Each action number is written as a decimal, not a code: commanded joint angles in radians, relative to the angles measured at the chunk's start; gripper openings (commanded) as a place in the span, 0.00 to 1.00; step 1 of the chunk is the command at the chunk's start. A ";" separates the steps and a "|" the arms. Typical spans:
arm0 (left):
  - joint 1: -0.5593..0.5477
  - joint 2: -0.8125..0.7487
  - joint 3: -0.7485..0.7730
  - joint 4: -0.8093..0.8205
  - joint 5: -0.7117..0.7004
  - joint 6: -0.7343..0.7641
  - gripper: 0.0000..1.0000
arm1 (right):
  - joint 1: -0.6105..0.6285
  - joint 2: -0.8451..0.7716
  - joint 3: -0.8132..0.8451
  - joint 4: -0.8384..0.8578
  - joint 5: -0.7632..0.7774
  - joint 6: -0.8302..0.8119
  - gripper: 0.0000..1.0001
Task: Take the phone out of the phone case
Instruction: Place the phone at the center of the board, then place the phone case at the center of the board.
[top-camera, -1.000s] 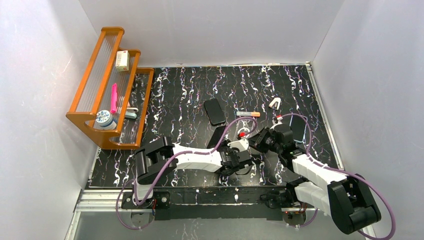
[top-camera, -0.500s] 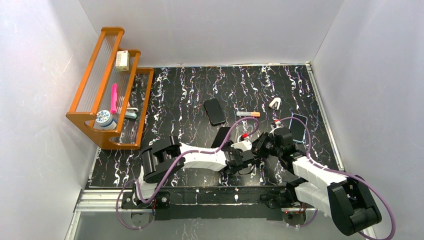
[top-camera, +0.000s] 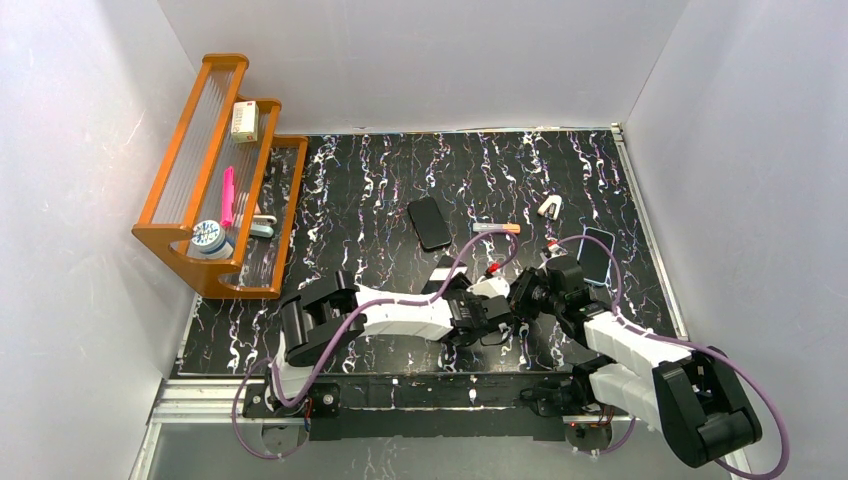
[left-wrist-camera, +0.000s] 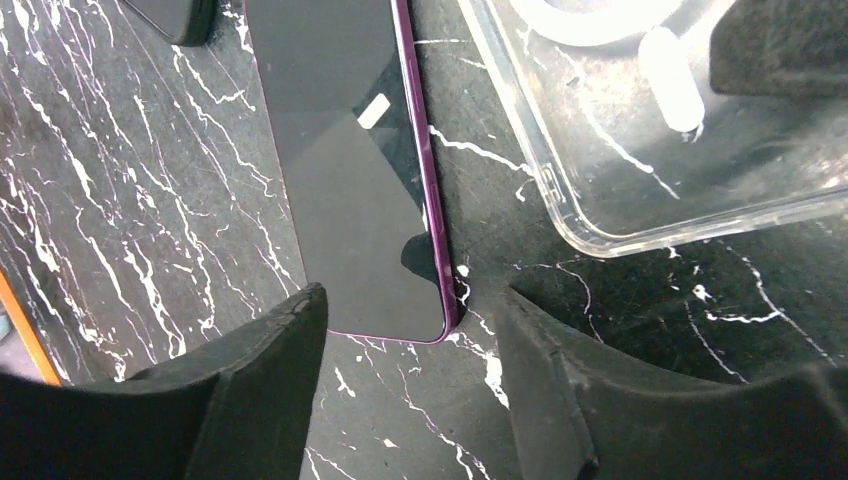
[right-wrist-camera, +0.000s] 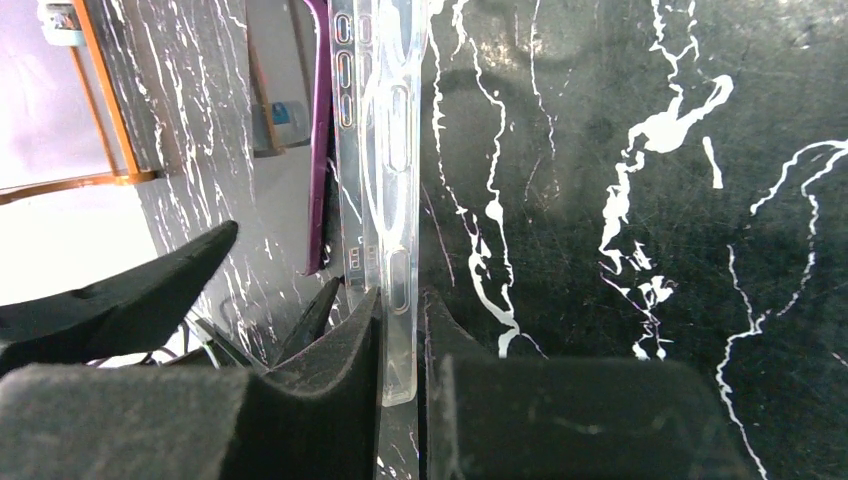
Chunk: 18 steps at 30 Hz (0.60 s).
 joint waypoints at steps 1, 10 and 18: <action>0.025 -0.085 0.023 0.026 0.068 -0.018 0.65 | 0.002 0.025 0.037 0.030 -0.013 -0.023 0.01; 0.239 -0.316 -0.164 0.179 0.369 -0.104 0.87 | 0.072 0.099 0.020 0.127 0.005 0.055 0.01; 0.399 -0.487 -0.364 0.336 0.528 -0.230 0.93 | 0.152 0.141 0.031 0.185 0.083 0.139 0.01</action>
